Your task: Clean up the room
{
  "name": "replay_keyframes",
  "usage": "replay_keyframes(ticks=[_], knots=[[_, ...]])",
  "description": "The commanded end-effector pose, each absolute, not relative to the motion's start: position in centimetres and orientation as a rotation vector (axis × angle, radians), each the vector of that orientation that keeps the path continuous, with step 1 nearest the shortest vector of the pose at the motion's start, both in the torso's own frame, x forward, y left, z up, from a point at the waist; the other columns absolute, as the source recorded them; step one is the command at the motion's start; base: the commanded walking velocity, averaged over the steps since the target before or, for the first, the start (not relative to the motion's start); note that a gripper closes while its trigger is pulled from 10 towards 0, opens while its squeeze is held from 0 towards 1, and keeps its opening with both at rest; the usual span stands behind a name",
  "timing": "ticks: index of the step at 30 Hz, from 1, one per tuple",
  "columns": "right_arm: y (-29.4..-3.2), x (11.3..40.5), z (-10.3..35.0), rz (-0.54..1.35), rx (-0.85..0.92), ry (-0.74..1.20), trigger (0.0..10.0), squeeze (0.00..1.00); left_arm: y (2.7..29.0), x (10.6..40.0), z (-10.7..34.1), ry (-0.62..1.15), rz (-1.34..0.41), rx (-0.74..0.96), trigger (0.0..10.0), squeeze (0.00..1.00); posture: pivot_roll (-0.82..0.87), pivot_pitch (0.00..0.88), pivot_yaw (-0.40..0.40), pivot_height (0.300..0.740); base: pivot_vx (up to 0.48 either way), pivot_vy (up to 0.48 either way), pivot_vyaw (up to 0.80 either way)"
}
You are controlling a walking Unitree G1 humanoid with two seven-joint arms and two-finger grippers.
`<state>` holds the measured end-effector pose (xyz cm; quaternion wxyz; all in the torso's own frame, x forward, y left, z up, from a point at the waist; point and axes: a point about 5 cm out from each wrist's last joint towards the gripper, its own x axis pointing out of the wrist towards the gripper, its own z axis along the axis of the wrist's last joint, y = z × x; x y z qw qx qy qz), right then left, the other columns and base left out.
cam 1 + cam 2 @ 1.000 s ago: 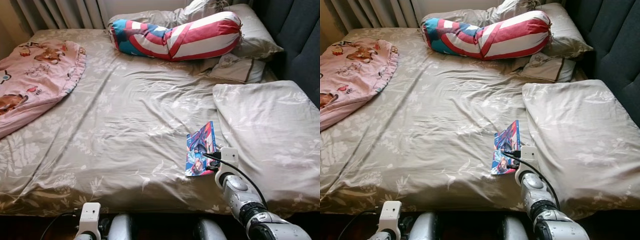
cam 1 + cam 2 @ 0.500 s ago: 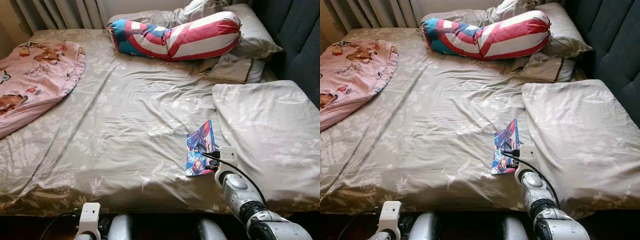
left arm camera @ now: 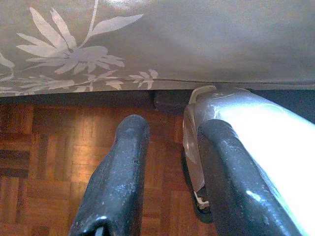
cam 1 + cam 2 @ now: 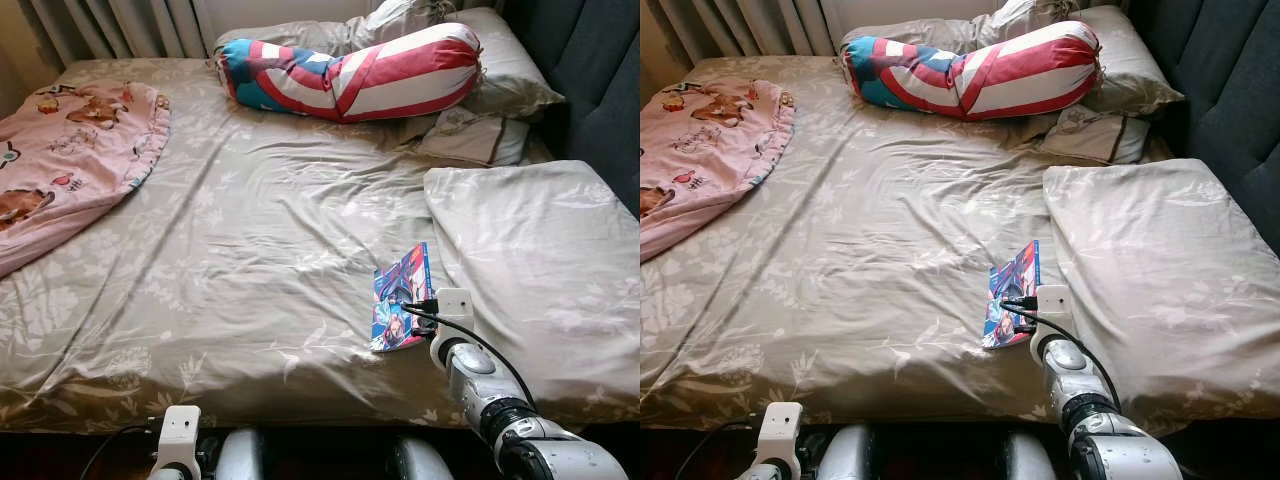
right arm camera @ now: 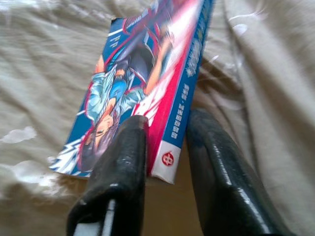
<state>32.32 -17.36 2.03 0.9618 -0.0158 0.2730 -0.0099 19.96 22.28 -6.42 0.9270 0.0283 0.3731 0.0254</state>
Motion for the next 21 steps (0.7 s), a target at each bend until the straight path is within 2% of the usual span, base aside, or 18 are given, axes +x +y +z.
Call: replay_keyframes(ticks=[1,2,3,13,21], knots=[[-17.5,32.7,2.5,-0.027,-0.056,0.531,10.0,1.0,22.4,18.6,-7.2,0.826,0.051,0.055,10.0,0.0,0.01,0.092,0.0,0.613,0.0,0.0,0.0],[-17.6,32.7,2.6,-0.033,-0.064,0.527,10.0,0.97,22.4,18.6,-7.2,0.826,0.05,0.055,10.0,0.0,0.01,0.092,0.0,0.613,0.0,0.0,0.0],[-17.9,32.9,2.8,-0.046,-0.079,0.513,10.0,0.0,22.3,18.7,-7.2,0.826,0.05,0.055,10.0,0.0,0.01,0.092,0.001,0.613,0.0,0.0,0.0],[-19.1,33.4,3.8,-0.141,-0.11,0.445,10.0,0.0,22.3,18.7,-7.2,0.826,0.047,0.053,10.0,0.0,0.0,0.094,-0.001,0.613,0.0,0.0,0.0],[-17.2,33.2,3.8,-0.054,0.01,0.35,10.0,0.0,22.2,18.8,-7.2,0.825,0.044,0.053,10.0,0.0,-0.01,0.091,-0.005,0.613,0.0,0.0,0.0]])
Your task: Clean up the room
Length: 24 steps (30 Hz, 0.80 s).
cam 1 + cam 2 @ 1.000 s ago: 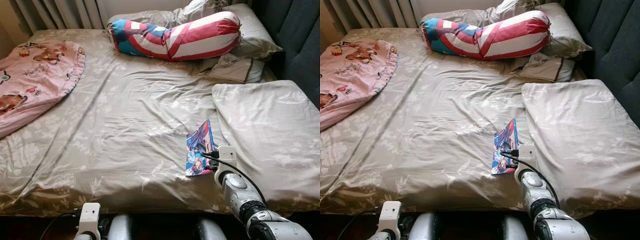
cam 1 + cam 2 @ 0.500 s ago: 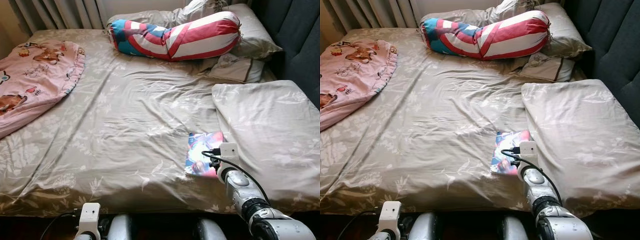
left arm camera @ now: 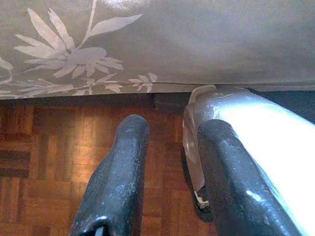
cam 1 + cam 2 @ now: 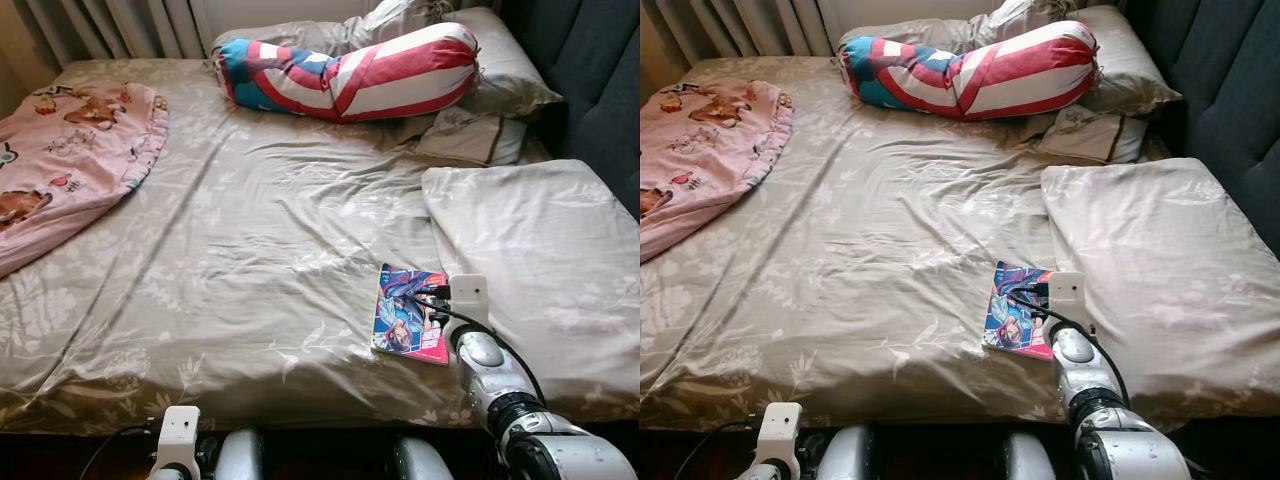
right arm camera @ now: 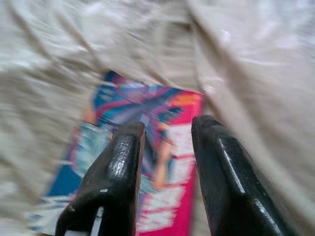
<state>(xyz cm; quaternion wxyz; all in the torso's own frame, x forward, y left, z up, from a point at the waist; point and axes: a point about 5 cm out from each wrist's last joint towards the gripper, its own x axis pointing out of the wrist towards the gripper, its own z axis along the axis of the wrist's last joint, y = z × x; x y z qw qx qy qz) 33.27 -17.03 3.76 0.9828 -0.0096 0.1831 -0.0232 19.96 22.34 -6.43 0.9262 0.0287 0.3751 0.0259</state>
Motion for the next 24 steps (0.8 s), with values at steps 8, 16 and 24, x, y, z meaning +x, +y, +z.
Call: replay_keyframes(ticks=[8,16,24], knots=[[-16.5,30.5,1.0,-0.042,0.11,0.39,10.0,0.0,22.0,19.0,-7.1,0.823,0.042,0.05,10.0,0.0,-0.03,0.082,-0.011,0.653,0.0,0.0,0.0],[-18.1,25.2,-4.1,-0.134,0.159,0.659,10.0,0.0,21.8,19.2,-7.1,0.823,0.04,0.05,10.0,0.0,-0.04,0.064,-0.014,0.702,0.0,0.0,0.0],[-18.0,21.1,-7.0,-0.173,0.215,0.849,10.0,0.0,21.9,19.3,-7.1,0.832,0.038,0.052,10.0,0.0,-0.05,0.046,-0.011,0.72,0.0,0.0,0.0]])
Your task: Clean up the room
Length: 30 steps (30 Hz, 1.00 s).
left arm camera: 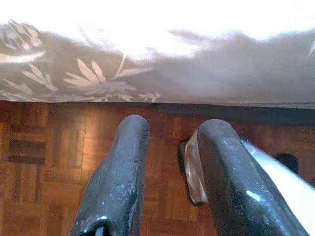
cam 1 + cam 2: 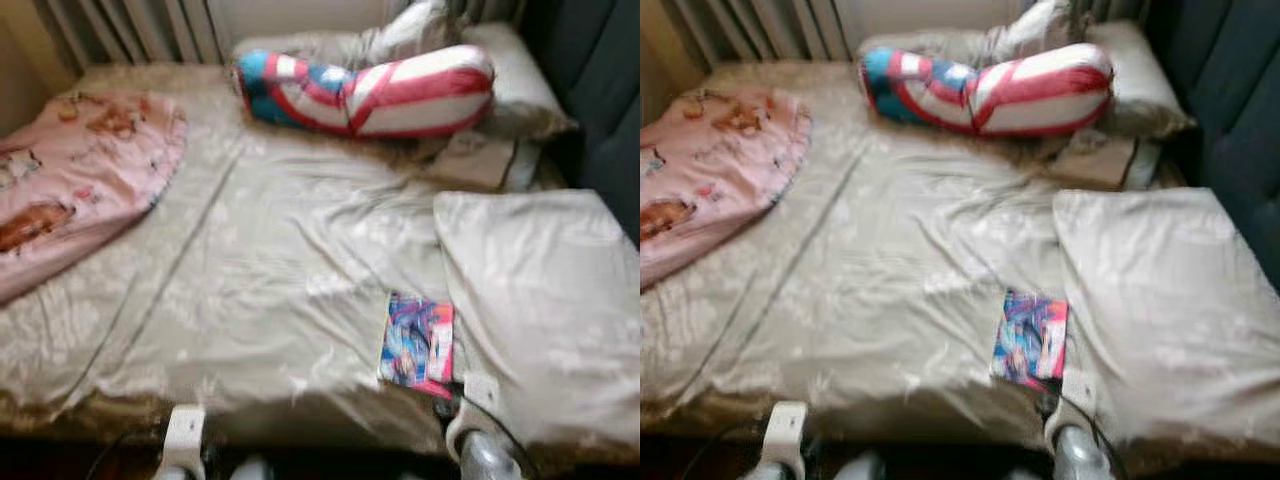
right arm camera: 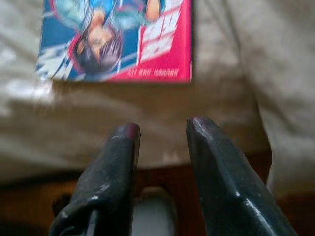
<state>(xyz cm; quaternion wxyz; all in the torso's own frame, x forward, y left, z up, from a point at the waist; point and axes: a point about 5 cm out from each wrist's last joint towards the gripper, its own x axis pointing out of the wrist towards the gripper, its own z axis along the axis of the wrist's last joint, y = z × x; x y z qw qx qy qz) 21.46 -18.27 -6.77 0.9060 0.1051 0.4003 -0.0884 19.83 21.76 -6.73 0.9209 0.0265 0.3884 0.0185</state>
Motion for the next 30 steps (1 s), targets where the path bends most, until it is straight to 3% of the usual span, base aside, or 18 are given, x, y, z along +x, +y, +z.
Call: replay_keyframes(ticks=[1,13,30], knots=[[-17.8,20.0,-7.7,-0.151,0.191,0.892,10.0,0.0,21.8,19.3,-7.1,0.836,0.032,0.053,10.0,0.0,-0.05,0.04,-0.011,0.72,0.0,0.0,0.0],[-17.9,16.8,-9.3,-0.173,0.195,0.996,10.0,0.0,21.9,19.1,-7.2,0.867,0.042,0.048,10.0,0.0,-0.06,0.0,-0.002,0.72,0.0,0.0,0.0],[-16.9,16.4,-9.5,-0.083,0.092,1.02,10.0,0.0,22.3,18.8,-7.4,0.893,0.082,0.06,10.0,0.0,-0.06,0.0,0.003,0.72,0.0,0.0,0.09]])
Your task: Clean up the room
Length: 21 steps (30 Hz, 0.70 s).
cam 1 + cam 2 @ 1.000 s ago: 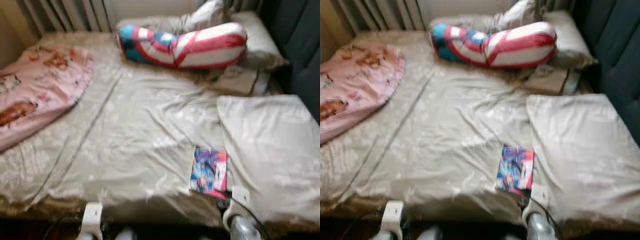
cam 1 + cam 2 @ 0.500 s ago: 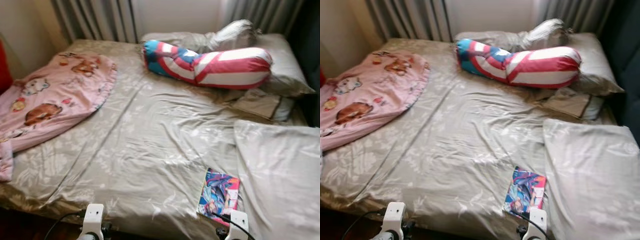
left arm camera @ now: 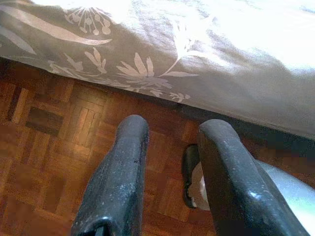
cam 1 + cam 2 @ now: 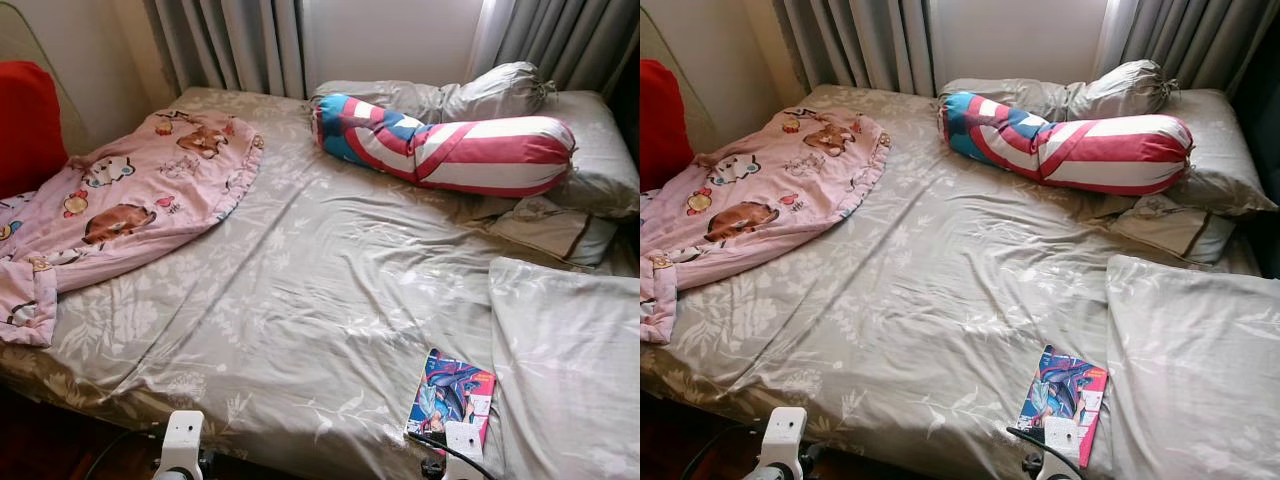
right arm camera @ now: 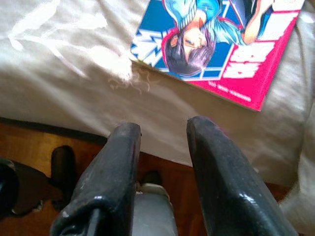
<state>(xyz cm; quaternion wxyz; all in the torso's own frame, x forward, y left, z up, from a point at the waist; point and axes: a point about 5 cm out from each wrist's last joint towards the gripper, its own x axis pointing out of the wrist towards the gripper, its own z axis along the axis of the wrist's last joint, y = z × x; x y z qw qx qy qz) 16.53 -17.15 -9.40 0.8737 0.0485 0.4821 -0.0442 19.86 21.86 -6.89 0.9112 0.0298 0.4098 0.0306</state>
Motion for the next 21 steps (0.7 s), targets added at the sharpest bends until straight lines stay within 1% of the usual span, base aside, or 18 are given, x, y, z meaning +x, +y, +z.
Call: replay_keyframes(ticks=[1,3,12,17,21], knots=[[-16.91,16.35,-9.51,-0.083,0.092,1.02,10.0,0.0,22.3,18.79,-7.42,0.893,0.082,0.06,10.0,0.0,-0.06,0.0,0.003,0.72,0.0,0.0,0.8],[-16.83,16.06,-9.65,-0.085,0.109,1.033,10.0,0.0,22.33,18.69,-7.47,0.897,0.082,0.06,10.0,0.0,-0.06,0.0,0.004,0.72,0.0,0.0,0.65],[-16.83,15.45,-9.88,-0.083,0.118,1.046,10.0,0.0,22.27,18.42,-7.62,0.906,0.084,0.049,10.0,0.0,-0.06,0.0,0.003,0.72,0.0,0.0,0.0],[-17.0,15.62,-9.8,-0.061,0.072,1.044,10.0,0.0,22.22,18.55,-7.58,0.908,0.08,0.05,10.0,0.0,-0.06,0.0,0.0,0.72,0.0,0.32,0.0],[-17.18,15.77,-9.72,-0.055,0.054,1.037,10.0,0.0,22.19,18.7,-7.52,0.905,0.084,0.049,10.0,0.0,-0.05,0.0,-0.003,0.72,0.0,0.339,0.72]])
